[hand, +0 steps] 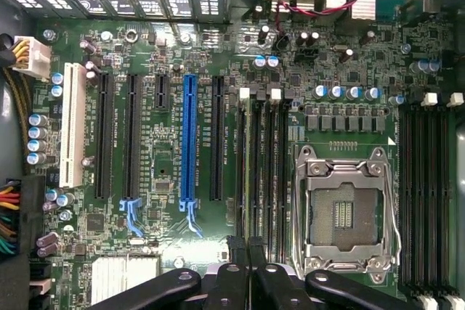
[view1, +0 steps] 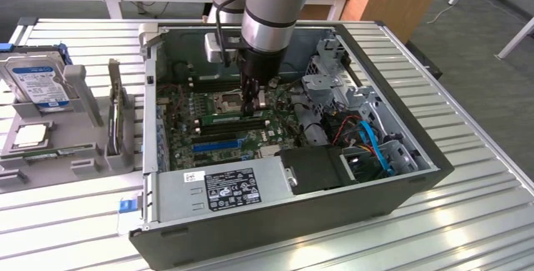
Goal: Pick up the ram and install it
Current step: 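Insert the ram into the slot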
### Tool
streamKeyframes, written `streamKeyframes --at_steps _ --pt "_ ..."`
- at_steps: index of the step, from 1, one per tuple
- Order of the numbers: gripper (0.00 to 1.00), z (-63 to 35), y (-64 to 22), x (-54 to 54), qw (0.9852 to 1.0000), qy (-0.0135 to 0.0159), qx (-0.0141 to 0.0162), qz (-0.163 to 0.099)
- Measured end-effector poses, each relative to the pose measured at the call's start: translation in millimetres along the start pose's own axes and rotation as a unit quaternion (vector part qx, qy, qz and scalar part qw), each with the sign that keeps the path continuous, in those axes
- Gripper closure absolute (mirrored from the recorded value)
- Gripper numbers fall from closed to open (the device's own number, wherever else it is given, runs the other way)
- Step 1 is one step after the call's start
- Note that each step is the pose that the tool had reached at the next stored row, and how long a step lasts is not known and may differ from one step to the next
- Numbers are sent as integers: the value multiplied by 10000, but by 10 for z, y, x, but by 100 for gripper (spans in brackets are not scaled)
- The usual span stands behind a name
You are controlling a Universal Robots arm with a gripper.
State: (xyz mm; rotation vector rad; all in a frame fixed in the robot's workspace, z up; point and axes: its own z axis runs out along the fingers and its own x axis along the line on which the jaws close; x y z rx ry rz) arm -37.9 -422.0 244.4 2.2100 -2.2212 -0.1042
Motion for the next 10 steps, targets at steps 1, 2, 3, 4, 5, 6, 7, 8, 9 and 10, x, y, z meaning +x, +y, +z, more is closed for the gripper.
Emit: streamKeyframes --at_steps 1,2,3,4,5,6,7,8,9,10 --pt "88 0 0 0 10000 0 0 3" --pt "88 0 0 0 10000 0 0 3" --pt "88 0 0 0 10000 0 0 4" --pt "88 0 1 0 10000 0 0 4" --pt "88 1 5 0 10000 -1 1 6" --pt "88 1 9 0 10000 -1 2 5" --pt "88 1 13 0 10000 -1 3 4" --pt "88 1 16 0 10000 -1 3 4" --pt "88 1 16 0 10000 0 3 4" --pt "88 1 16 0 10000 0 3 4"
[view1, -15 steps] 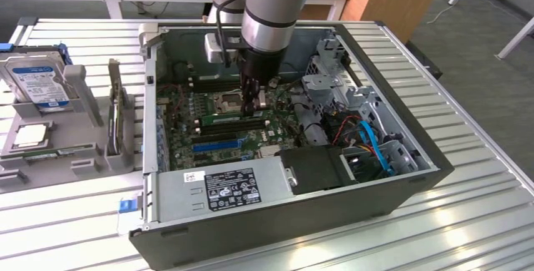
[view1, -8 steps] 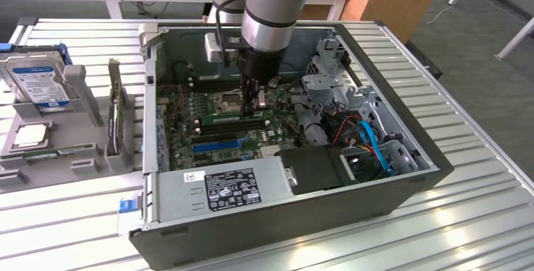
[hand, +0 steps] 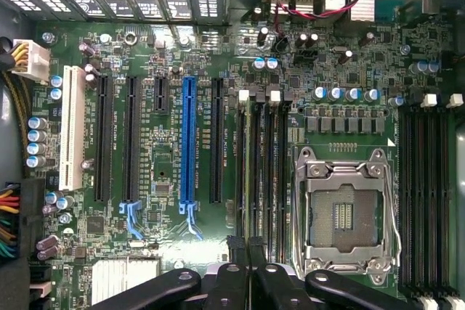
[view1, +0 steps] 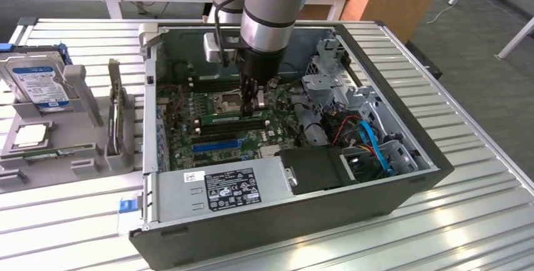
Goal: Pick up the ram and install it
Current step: 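Insert the ram into the slot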
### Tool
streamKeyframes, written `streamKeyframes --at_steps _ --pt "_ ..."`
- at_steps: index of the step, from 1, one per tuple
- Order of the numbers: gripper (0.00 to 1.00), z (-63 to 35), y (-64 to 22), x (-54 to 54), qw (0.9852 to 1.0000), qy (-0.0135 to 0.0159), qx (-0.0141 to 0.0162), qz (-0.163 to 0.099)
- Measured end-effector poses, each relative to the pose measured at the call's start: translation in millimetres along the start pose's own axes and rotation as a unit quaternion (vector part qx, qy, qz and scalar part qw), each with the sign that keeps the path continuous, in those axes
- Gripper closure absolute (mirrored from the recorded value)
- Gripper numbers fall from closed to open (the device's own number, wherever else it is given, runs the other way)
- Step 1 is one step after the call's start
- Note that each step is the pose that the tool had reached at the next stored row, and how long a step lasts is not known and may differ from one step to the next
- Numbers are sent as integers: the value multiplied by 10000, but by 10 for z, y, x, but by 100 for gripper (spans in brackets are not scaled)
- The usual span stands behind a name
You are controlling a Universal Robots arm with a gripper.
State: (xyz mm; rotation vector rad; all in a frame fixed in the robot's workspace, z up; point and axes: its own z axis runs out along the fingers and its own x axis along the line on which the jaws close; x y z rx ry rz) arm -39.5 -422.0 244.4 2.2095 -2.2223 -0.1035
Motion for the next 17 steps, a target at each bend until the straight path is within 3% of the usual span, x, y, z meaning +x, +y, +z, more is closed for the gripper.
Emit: streamKeyframes --at_steps 17 --pt "88 34 -1 13 10000 0 5 0"
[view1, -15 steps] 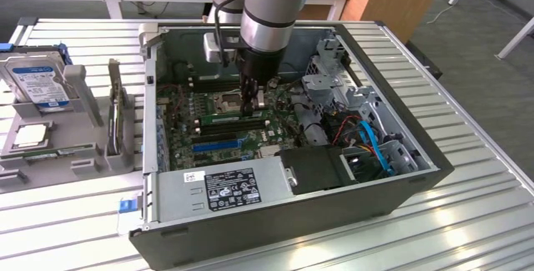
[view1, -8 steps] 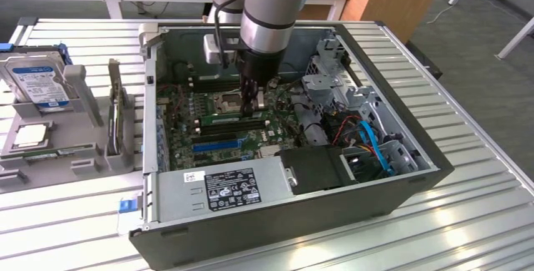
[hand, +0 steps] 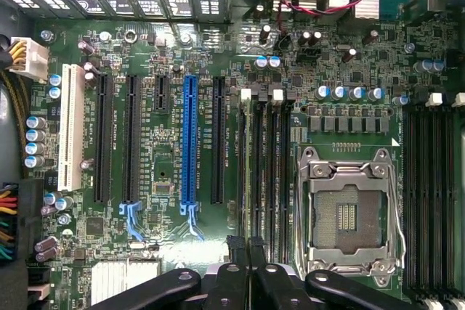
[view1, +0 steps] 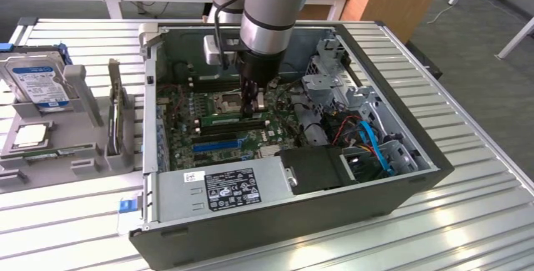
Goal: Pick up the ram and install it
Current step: 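Insert the ram into the slot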
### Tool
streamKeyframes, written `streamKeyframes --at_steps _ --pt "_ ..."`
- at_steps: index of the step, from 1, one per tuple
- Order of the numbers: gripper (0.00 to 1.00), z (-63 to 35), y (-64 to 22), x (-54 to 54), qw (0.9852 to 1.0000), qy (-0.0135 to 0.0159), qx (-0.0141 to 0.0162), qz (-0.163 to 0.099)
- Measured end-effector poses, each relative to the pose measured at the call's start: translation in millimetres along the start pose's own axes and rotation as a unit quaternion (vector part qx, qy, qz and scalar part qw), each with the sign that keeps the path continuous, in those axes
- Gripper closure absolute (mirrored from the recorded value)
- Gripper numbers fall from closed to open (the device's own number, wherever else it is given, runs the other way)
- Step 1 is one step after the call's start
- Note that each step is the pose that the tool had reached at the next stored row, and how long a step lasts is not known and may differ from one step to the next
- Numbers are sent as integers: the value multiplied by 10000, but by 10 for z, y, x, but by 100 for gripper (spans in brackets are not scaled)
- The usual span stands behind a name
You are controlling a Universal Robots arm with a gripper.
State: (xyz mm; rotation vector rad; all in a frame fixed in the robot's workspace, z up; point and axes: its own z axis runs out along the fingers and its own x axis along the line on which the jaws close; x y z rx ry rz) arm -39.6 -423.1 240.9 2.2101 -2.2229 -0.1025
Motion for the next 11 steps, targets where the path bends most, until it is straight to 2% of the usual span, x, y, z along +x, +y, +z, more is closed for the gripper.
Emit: streamKeyframes --at_steps 11 --pt "88 37 -2 2 10000 1 0 0"
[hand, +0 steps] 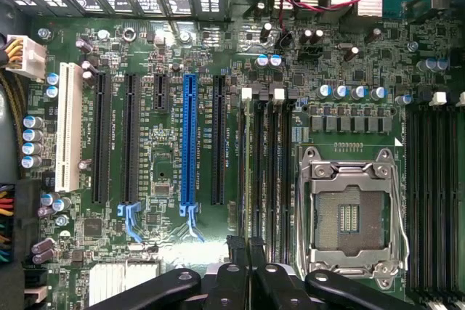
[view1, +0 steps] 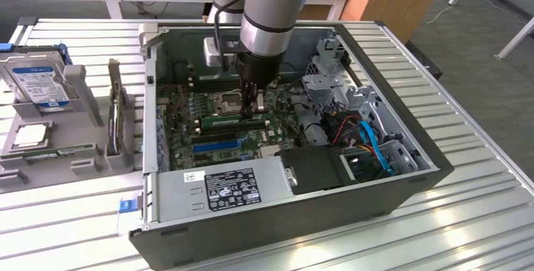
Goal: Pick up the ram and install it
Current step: 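Insert the ram into the slot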
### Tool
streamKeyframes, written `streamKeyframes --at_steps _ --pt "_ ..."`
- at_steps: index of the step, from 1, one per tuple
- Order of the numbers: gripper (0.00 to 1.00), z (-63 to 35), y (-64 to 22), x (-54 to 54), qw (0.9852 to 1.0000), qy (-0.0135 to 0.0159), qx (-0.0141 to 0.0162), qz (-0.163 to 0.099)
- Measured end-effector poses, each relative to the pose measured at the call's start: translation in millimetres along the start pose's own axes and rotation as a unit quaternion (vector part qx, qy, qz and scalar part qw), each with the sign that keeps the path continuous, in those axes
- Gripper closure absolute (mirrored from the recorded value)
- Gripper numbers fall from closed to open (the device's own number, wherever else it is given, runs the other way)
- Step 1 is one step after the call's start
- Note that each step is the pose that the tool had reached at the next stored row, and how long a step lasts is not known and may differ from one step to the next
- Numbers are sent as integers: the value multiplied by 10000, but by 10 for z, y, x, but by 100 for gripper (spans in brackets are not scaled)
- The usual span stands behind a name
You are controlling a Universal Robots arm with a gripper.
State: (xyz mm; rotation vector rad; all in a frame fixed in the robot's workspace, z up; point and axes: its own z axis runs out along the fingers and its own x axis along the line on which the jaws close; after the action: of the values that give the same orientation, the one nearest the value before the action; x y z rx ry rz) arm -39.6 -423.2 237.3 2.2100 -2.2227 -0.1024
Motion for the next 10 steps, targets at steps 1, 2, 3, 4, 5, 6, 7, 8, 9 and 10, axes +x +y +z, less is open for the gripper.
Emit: streamKeyframes --at_steps 1,2,3,4,5,6,7,8,9,10 --pt "88 3 0 0 10000 0 0 0" --pt "88 7 0 0 10000 0 0 0" --pt "88 9 0 0 10000 0 0 0" --pt "88 12 0 0 10000 0 0 0" --pt "88 13 0 1 10000 0 0 0" --pt "88 13 -1 1 10000 0 0 0" --pt "88 13 0 1 10000 0 0 0" --pt "88 14 -1 0 10000 0 0 0" --pt "88 14 -1 0 10000 -1 0 0" --pt "88 14 -1 0 10000 -1 0 0"
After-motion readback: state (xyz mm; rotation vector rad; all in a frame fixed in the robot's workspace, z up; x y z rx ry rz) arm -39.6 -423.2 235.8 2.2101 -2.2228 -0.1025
